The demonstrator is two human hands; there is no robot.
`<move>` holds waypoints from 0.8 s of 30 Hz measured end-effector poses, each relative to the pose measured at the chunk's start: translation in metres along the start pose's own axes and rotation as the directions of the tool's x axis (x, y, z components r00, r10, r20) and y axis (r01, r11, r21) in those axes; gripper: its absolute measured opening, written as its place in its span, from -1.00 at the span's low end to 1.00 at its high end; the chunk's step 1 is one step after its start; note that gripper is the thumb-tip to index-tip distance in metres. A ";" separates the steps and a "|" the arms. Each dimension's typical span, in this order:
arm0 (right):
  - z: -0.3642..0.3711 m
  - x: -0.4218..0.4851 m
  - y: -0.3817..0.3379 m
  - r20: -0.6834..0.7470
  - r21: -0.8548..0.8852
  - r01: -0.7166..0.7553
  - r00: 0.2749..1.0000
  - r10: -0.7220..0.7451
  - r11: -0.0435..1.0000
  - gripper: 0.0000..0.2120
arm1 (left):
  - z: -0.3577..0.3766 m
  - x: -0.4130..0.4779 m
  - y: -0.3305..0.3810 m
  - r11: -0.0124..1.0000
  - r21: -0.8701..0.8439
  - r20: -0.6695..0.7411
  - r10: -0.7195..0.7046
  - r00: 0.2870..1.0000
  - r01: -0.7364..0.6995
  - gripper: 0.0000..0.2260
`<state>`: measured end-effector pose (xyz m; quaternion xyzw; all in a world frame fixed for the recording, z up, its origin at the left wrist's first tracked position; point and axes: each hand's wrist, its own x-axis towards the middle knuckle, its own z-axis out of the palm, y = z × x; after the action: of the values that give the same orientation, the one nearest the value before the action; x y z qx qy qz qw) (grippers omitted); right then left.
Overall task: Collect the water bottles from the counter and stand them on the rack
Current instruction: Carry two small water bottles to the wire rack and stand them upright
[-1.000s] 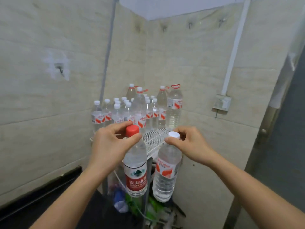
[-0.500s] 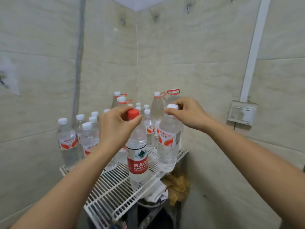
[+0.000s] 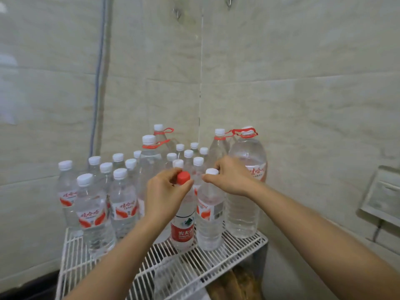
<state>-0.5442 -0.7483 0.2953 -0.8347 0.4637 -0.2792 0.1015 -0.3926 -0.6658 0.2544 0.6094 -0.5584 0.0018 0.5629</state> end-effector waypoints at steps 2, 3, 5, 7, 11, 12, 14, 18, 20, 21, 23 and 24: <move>0.006 0.007 0.004 -0.016 -0.023 -0.028 0.999 0.028 0.999 -0.54 | 0.011 0.004 -0.003 1.000 0.025 -0.014 -0.002 1.000 0.003 -0.78; 0.009 0.011 0.007 -0.024 -0.036 -0.037 0.999 0.036 0.999 -0.55 | 0.016 0.005 -0.004 0.999 0.032 -0.022 -0.006 1.000 0.007 -0.77; 0.012 0.015 0.011 -0.038 -0.071 -0.027 0.999 0.024 0.997 -0.61 | 0.023 0.007 -0.008 0.999 0.039 -0.035 -0.014 0.999 0.015 -0.70; 0.013 0.019 0.014 -0.015 -0.080 0.023 1.000 -0.024 0.997 -0.76 | 0.028 0.010 -0.013 0.999 0.043 -0.032 -0.006 0.999 0.007 -0.64; 0.000 0.024 0.012 0.188 -0.027 0.097 0.978 -0.090 0.995 -0.76 | 0.028 0.013 -0.022 0.991 0.127 0.039 0.031 0.999 -0.036 -0.66; -0.004 0.026 0.011 0.264 0.015 0.090 0.960 -0.091 0.996 -0.77 | 0.025 0.014 -0.024 0.990 0.136 0.078 0.035 0.996 -0.045 -0.66; -0.010 0.030 0.013 0.377 0.067 0.057 0.923 -0.078 0.996 -0.75 | 0.020 0.016 -0.029 0.990 0.136 0.173 0.023 0.985 -0.047 -0.63; -0.005 0.035 0.013 0.325 -0.033 0.115 0.941 -0.098 0.993 -0.88 | 0.014 0.022 -0.037 0.989 0.147 0.288 -0.013 0.957 -0.031 -0.53; 0.001 0.037 0.011 0.277 -0.143 0.135 0.957 -0.091 0.981 -0.84 | 0.015 0.022 -0.037 0.992 0.122 0.289 -0.017 0.957 -0.019 -0.54; 0.002 0.038 0.009 0.262 -0.171 0.134 0.961 -0.086 0.976 -0.82 | 0.015 0.022 -0.037 0.994 0.106 0.286 -0.014 0.958 -0.018 -0.55; 0.002 0.039 0.007 0.241 -0.204 0.125 0.968 -0.074 0.971 -0.75 | 0.015 0.021 -0.037 0.998 0.063 0.280 -0.012 0.960 -0.006 -0.58; 0.003 0.039 0.008 0.219 -0.231 0.121 0.973 -0.069 0.965 -0.70 | 0.015 0.020 -0.038 1.000 0.030 0.279 -0.017 0.960 0.009 -0.60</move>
<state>-0.5319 -0.7852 0.3043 -0.8869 0.4404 -0.1356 0.0332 -0.3687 -0.6998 0.2358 0.6152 -0.6281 -0.0800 0.4697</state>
